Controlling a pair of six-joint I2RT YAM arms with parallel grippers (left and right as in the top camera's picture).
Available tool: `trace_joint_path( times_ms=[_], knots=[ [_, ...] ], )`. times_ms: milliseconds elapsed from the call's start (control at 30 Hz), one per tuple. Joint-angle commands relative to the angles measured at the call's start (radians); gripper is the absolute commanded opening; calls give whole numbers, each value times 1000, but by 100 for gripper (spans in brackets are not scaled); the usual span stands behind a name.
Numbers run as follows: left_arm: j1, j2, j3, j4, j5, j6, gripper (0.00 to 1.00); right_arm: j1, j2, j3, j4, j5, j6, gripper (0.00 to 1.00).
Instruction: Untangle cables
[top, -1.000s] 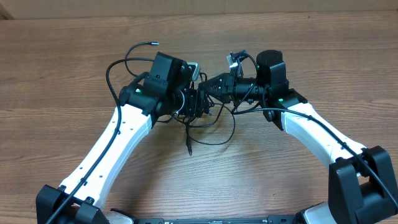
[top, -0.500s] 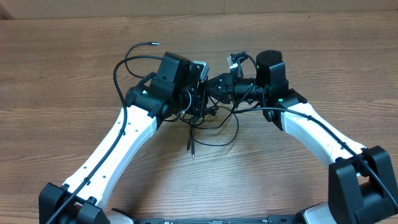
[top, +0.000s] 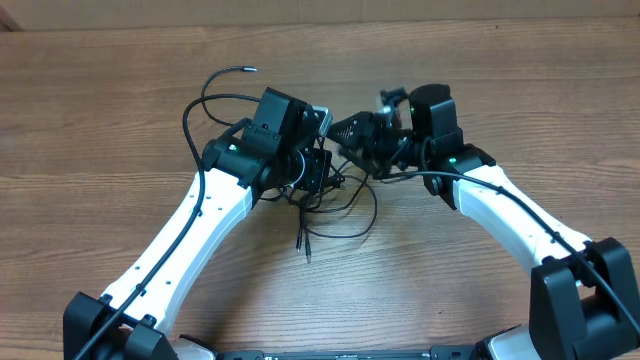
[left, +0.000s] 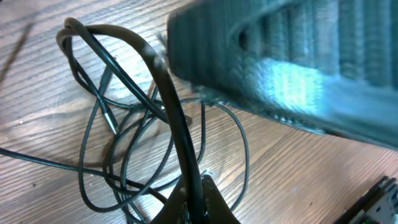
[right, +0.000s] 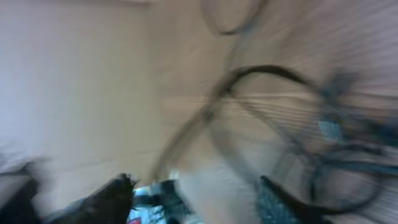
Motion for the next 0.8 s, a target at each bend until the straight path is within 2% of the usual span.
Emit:
trace_joint_path(
  times_ms=[0, 100, 367, 500, 667, 767],
  knots=[
    [6, -79, -4, -3, -9, 37, 4, -1, -27, 5, -142, 260, -67, 72],
    [8, -118, -4, 0, -10, 37, 4, -1, -27, 5, -228, 339, -67, 83],
    [19, -163, -4, 29, -9, 40, 4, 39, -27, 5, -349, 248, -118, 87],
    [19, -164, -1, 80, 62, 39, 4, 112, -24, 4, -356, 278, -149, 100],
    [19, -167, 50, 163, 222, 39, 4, 204, -3, 4, -269, 358, -144, 100],
    [20, -167, 106, 149, 243, 39, 4, 223, 9, 3, -275, 435, -92, 100]
  ],
)
